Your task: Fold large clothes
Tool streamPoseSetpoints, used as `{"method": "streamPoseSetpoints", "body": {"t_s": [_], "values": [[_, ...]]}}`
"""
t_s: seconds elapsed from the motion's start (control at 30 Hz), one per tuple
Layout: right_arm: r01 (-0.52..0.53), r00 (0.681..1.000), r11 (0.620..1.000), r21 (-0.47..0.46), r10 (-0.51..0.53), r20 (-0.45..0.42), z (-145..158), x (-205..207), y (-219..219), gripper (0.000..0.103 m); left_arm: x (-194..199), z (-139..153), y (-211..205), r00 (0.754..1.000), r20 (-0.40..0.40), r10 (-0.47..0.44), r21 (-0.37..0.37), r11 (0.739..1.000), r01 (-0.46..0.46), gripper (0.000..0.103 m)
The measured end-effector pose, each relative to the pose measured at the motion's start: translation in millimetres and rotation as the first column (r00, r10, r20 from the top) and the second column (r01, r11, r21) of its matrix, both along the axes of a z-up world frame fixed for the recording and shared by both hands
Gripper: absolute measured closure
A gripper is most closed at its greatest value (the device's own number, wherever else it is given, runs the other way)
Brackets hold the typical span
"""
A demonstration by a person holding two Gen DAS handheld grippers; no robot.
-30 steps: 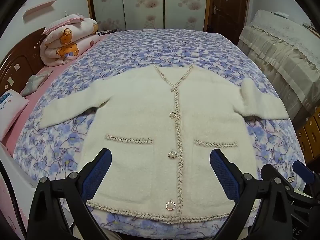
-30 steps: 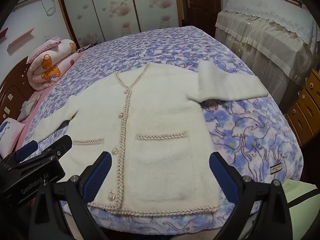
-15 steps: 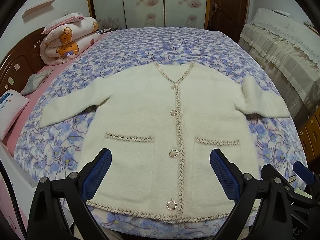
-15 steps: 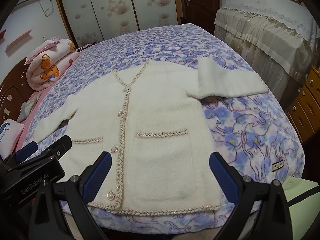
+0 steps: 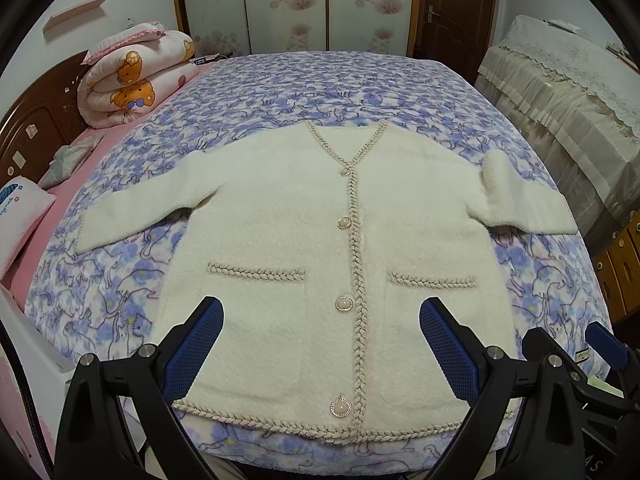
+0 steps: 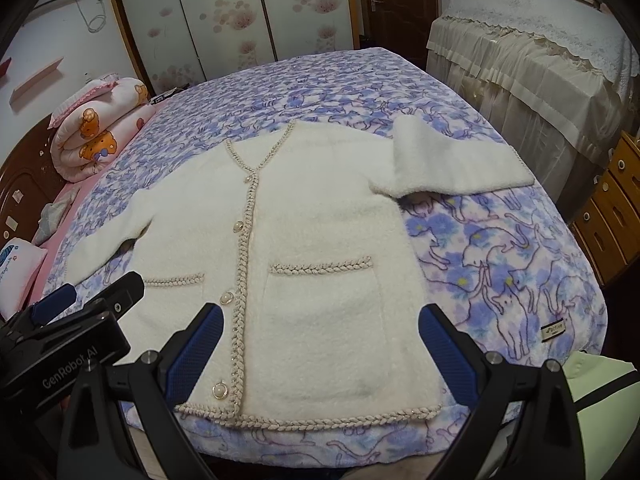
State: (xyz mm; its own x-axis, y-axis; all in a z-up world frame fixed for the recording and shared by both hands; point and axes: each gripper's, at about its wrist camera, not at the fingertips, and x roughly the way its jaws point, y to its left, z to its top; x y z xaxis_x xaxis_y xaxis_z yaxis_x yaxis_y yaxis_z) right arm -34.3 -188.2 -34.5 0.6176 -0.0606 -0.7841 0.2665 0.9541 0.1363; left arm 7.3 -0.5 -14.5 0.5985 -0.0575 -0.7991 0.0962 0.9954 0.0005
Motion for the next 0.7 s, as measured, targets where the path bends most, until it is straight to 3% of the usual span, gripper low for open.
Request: {"method": "streamPoseSetpoints", "body": {"t_s": [0.1, 0.17, 0.6, 0.7], "values": [[0.001, 1.0, 1.0, 0.003, -0.001, 0.003, 11, 2, 5, 0.004, -1, 0, 0, 1.0, 0.001, -0.001, 0.001, 1.0, 0.001, 0.005], [0.0, 1.0, 1.0, 0.001, 0.0, 0.005, -7, -2, -2, 0.004, 0, 0, 0, 1.0, 0.001, 0.0, 0.0, 1.0, 0.0, 0.005], [0.006, 1.0, 1.0, -0.015, -0.006, 0.007, 4, -9, -1, 0.004, -5, 2, -5, 1.0, -0.001, -0.01, -0.02, 1.0, 0.01, 0.005], [0.01, 1.0, 0.999, -0.043, -0.011, -0.012, 25, -12, 7, 0.004, -9, 6, -2, 1.0, 0.002, -0.016, -0.032, 0.999, 0.016, 0.005]]}}
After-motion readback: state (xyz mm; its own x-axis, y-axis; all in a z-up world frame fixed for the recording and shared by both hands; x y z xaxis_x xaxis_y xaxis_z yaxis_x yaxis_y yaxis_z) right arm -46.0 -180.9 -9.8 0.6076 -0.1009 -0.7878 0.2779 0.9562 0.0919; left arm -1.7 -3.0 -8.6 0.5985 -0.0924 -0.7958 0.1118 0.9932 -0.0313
